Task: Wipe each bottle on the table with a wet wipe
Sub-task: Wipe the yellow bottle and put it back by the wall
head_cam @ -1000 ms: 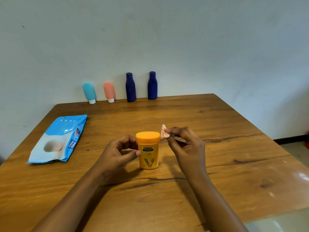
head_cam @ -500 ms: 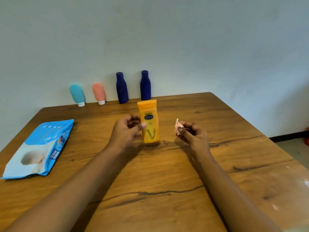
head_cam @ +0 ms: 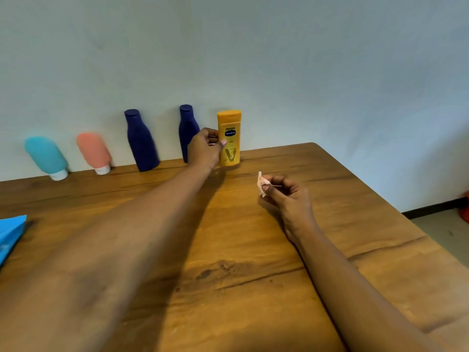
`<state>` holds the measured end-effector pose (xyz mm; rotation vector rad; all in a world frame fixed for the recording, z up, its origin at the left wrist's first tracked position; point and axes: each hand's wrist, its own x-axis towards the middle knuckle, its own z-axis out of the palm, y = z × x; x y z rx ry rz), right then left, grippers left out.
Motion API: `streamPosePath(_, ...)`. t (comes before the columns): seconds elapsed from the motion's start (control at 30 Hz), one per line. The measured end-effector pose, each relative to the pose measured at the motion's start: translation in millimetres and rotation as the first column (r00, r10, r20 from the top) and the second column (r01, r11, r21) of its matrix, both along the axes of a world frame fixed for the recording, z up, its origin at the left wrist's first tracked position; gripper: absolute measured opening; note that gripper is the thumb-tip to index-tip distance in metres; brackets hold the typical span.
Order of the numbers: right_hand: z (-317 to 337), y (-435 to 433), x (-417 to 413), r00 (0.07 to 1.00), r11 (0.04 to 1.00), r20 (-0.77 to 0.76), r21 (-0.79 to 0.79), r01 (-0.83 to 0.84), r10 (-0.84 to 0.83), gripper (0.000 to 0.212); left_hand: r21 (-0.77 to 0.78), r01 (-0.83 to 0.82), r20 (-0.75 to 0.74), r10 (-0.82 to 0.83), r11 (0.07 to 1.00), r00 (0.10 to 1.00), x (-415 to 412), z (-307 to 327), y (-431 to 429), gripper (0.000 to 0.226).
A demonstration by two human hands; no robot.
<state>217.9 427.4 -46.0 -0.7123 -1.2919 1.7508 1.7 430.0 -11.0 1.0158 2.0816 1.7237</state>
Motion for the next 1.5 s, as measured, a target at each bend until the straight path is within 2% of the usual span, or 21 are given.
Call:
streamPosePath(0.13, -4.0, 23.9, -12.3, 0.997, 0.999, 0.068, 0.022, -0.034, 0.033, 0.022, -0.018, -0.05, -0.03, 0.049, 0.999, 0.998, -9.3, -16.5, 25.9, 0.026)
streamPosePath(0.47, -10.4, 40.0, -17.9, 0.991, 0.992, 0.069, 0.04, -0.119, 0.116, 0.022, 0.008, -0.091, -0.093, 0.091, 0.996, 0.992, -11.1, -24.4, 52.6, 0.028)
streamPosePath(1.5, -6.5, 37.8, -17.8, 0.988, 0.987, 0.087, 0.089, -0.132, 0.124, 0.021, 0.015, -0.138, -0.202, 0.138, 0.99, 0.97, -9.8, -30.5, 60.1, 0.032)
